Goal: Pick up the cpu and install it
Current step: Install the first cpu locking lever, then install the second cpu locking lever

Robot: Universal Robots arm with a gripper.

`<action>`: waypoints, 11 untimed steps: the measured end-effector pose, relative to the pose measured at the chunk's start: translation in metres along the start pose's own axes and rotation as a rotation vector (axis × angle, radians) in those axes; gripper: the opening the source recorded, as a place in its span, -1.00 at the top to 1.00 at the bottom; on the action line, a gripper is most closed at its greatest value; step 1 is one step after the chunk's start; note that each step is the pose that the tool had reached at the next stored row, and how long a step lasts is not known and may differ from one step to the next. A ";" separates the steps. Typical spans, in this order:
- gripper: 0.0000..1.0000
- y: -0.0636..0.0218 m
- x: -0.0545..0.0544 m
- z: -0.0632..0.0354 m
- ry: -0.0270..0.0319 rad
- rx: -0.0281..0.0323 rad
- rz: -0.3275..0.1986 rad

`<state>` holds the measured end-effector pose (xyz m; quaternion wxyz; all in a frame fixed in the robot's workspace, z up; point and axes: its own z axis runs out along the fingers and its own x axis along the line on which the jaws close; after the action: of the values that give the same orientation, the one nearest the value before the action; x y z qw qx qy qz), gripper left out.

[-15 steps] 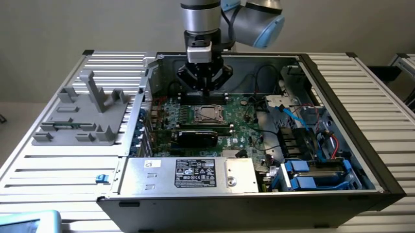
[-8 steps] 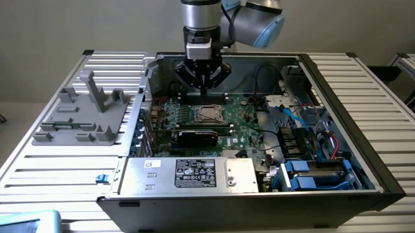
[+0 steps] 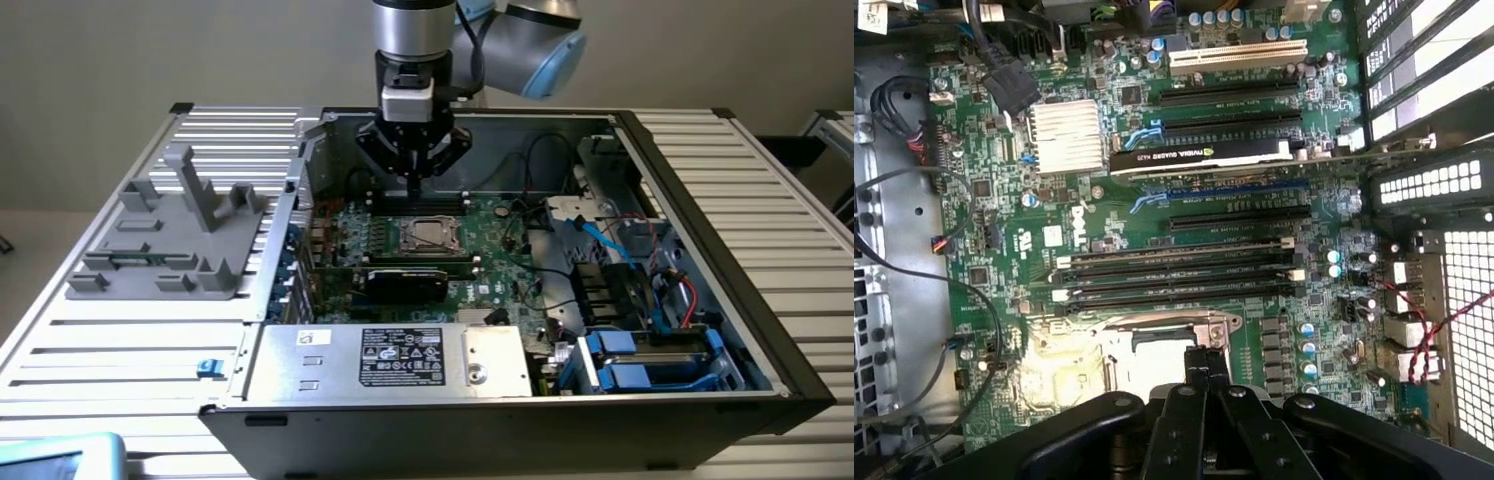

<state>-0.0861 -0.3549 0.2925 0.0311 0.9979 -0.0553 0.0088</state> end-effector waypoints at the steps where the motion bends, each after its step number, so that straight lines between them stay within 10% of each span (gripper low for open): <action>1: 0.78 0.0000 0.000 0.0000 -0.0005 0.0001 0.000; 11: 0.78 0.0000 0.000 0.0000 -0.0005 0.0001 0.000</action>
<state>-0.0861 -0.3549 0.2924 0.0310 0.9980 -0.0553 0.0086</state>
